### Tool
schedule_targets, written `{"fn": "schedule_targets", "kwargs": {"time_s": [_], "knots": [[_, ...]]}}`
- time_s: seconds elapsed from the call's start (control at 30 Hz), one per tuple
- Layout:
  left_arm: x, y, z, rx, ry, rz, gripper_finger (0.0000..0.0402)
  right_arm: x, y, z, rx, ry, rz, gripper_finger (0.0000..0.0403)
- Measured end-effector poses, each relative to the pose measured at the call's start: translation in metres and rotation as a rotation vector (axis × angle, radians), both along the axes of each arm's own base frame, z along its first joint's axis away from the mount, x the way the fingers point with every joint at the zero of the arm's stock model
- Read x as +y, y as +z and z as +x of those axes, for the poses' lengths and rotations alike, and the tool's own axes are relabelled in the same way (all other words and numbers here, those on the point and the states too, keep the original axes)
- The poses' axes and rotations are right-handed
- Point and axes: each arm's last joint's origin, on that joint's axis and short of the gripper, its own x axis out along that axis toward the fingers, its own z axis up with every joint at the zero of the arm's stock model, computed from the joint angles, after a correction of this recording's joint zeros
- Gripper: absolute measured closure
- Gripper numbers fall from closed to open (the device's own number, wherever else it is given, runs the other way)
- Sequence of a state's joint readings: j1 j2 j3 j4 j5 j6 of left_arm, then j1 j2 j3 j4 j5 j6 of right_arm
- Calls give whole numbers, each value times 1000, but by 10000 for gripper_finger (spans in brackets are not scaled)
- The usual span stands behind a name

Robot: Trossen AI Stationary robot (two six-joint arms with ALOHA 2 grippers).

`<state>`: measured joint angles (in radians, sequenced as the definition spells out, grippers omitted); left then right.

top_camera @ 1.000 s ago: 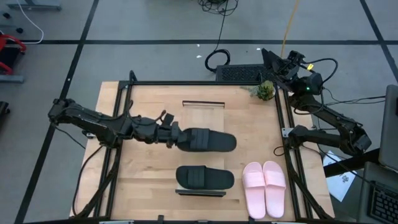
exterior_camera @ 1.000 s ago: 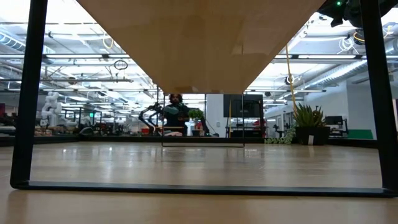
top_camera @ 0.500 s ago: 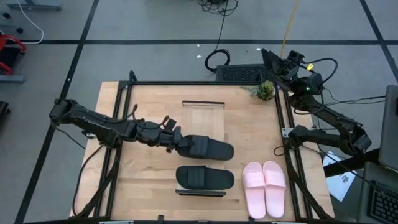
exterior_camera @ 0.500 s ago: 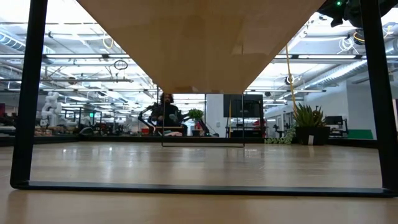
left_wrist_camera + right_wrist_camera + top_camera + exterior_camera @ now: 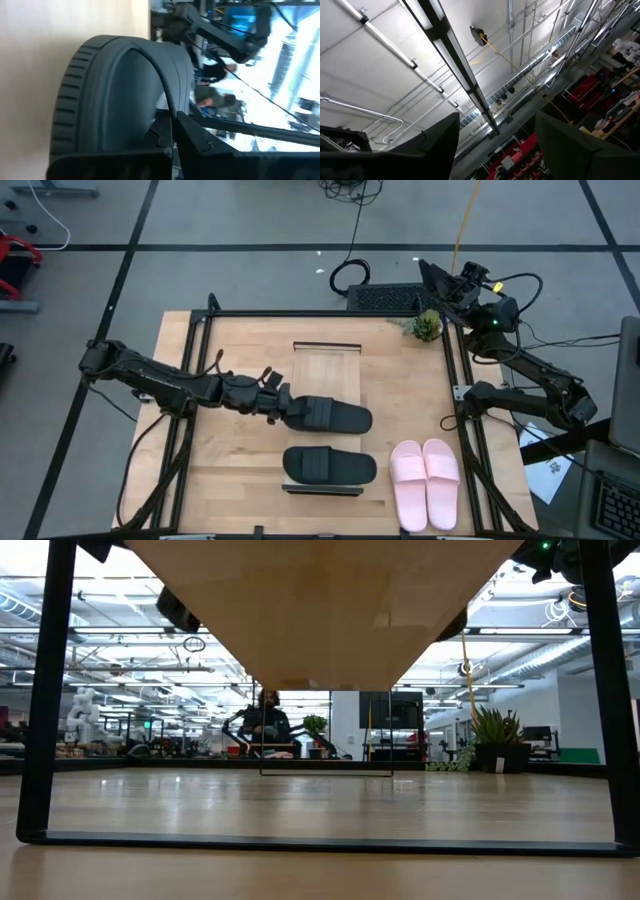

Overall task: Pick and place slides into the shelf
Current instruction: Put the black slipper on the shelf

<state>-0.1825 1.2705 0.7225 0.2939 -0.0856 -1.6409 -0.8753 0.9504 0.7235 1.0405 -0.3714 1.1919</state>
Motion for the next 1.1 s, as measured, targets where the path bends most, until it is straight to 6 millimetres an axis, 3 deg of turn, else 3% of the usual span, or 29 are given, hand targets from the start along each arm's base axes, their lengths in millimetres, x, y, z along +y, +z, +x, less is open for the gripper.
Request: {"fn": "schedule_targets", "kwargs": {"time_s": [0.4,0.8,1.1], "knots": [[-3,2,0,-39,-64,12,401,-2,-3,2,29,-8,31,156],[-12,-23,29,-102,-130,-56,401,-2,-4,2,30,-5,39,156],[-19,-16,24,-120,-104,-40,401,-2,-4,2,32,-1,39,156]]}}
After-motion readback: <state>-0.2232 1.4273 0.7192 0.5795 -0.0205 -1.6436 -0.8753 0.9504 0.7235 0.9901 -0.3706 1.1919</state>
